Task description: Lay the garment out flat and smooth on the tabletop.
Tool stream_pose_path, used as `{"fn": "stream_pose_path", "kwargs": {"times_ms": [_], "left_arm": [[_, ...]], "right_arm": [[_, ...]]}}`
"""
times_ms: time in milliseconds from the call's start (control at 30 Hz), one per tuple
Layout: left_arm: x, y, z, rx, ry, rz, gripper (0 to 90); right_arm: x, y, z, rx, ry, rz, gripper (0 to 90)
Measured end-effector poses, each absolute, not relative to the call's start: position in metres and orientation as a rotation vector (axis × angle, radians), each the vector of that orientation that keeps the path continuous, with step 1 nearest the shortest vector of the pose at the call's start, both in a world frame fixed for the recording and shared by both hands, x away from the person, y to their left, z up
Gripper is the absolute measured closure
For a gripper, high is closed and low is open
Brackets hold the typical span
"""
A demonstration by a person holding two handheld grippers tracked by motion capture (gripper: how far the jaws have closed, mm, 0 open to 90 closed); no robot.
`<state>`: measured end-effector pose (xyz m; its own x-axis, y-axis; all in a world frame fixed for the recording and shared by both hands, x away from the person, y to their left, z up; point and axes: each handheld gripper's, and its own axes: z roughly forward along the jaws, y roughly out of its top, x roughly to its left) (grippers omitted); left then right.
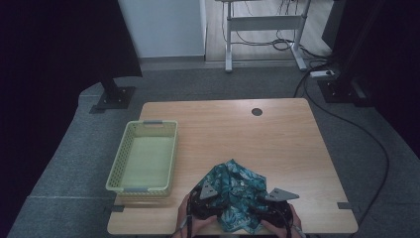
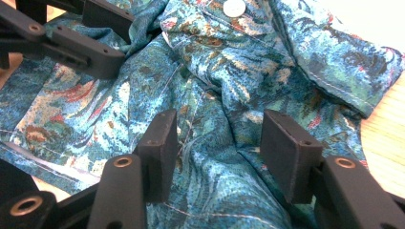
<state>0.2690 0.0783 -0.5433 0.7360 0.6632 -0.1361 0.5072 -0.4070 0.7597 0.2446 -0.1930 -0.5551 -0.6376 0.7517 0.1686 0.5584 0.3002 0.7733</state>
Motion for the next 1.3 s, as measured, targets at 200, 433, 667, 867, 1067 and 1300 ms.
{"fn": "stream_pose_path", "kwargs": {"times_ms": [200,433,667,867,1067,1300], "left_arm": [[0.262,0.077,-0.522,2.028,0.843,0.283,48.0],[0.252,0.053,-0.512,2.057,0.757,0.286,46.3],[0.255,0.033,-0.526,2.121,0.776,0.271,45.7],[0.256,0.028,-0.540,2.171,0.788,0.263,45.8],[0.256,0.028,-0.545,2.191,0.803,0.248,45.5],[0.257,0.031,-0.546,2.205,0.785,0.244,46.0]], "right_arm": [[0.241,-0.201,-0.542,1.179,2.281,1.288,46.8],[0.237,-0.214,-0.524,1.179,2.201,1.338,45.9],[0.239,-0.232,-0.521,1.215,2.156,1.328,45.3],[0.242,-0.241,-0.522,1.247,2.131,1.324,45.0],[0.244,-0.247,-0.522,1.268,2.114,1.319,44.8],[0.256,-0.255,-0.523,1.299,2.109,1.300,44.7]]}}
